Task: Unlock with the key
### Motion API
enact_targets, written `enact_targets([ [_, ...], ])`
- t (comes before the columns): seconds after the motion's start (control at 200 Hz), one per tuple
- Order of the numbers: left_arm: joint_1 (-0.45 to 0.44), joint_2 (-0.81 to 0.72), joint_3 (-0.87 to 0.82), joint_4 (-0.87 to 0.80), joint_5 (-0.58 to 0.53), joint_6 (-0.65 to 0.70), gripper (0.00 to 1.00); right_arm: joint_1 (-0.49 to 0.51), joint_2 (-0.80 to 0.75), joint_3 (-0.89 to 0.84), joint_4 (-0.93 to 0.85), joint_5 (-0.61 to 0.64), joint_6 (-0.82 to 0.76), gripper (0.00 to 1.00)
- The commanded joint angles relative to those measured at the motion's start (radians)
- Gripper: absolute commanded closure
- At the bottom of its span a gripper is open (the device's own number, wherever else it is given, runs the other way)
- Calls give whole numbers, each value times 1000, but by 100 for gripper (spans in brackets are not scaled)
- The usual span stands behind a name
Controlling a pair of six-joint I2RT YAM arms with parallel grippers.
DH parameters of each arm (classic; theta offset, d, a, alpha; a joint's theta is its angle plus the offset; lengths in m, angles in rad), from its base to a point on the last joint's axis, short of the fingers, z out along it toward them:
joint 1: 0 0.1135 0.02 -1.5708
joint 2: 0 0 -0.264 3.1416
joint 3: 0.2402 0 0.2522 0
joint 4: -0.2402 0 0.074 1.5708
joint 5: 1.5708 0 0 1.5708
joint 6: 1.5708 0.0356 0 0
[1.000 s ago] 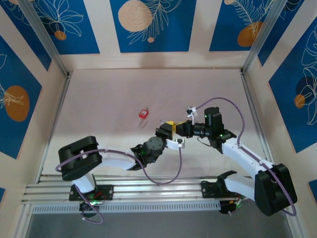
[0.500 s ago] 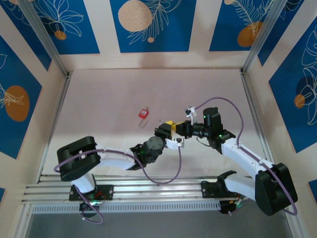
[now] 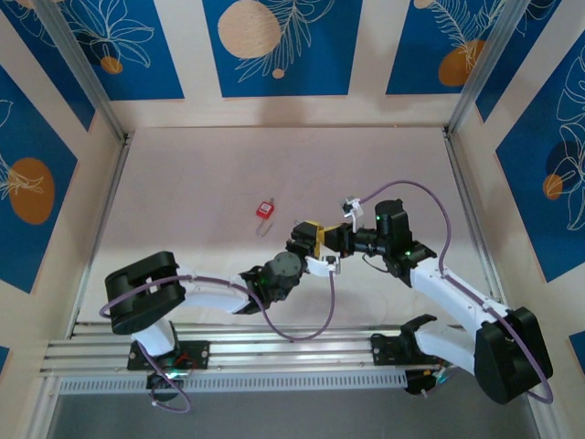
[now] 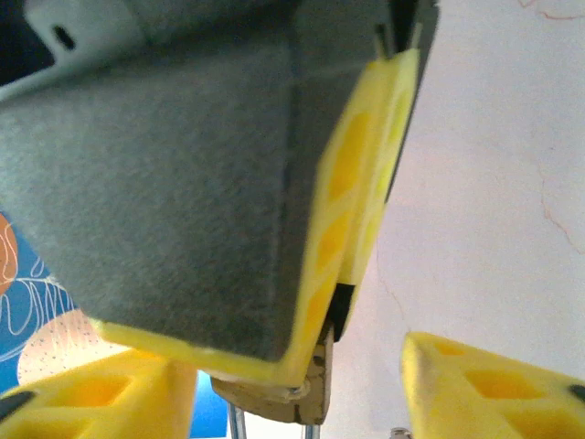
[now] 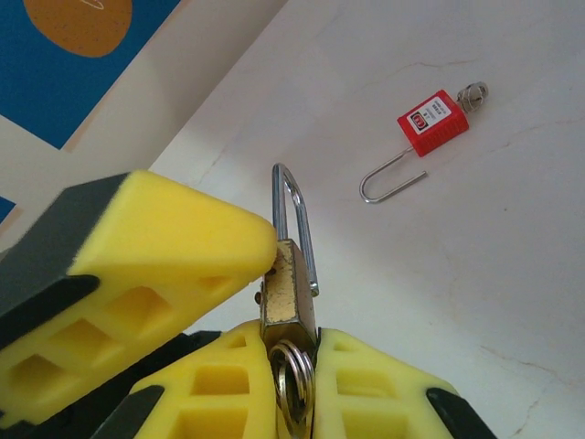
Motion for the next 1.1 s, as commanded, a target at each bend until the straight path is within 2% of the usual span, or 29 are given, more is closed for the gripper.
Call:
enact_targets([
  [0.0,-13,-41,-3,29,25,-9,34,11,-27,-15,19,24,9,91],
  [0.09,-11,-67,-13,14,17,-17,27,4,-32,-12,13,46,13,92],
  [0.23,1,-132,-47,-17,-20,-20,26,-27,-36,4,-2,62,24,91],
  [0.485,85,-290,-107,-184,-108,-115,48,-59,-41,16,-16,22,50,92],
  [0.625,155,-373,-52,-443,-17,-290,55,-61,-36,11,-3,-5,84,91],
  [0.74,164,-337,-51,-409,12,-282,58,-59,-28,6,4,-32,112,92],
  [0.87,164,-269,26,-522,61,-287,57,-55,-22,6,6,-46,121,92],
  [0.935,156,-243,26,-466,64,-246,53,-50,-21,11,-7,-49,112,92],
  [1.015,146,-230,22,-397,87,-190,41,-46,-21,15,-26,-40,98,92],
  [1.095,146,-214,43,-415,114,-164,39,-38,-14,21,-44,-37,83,92],
])
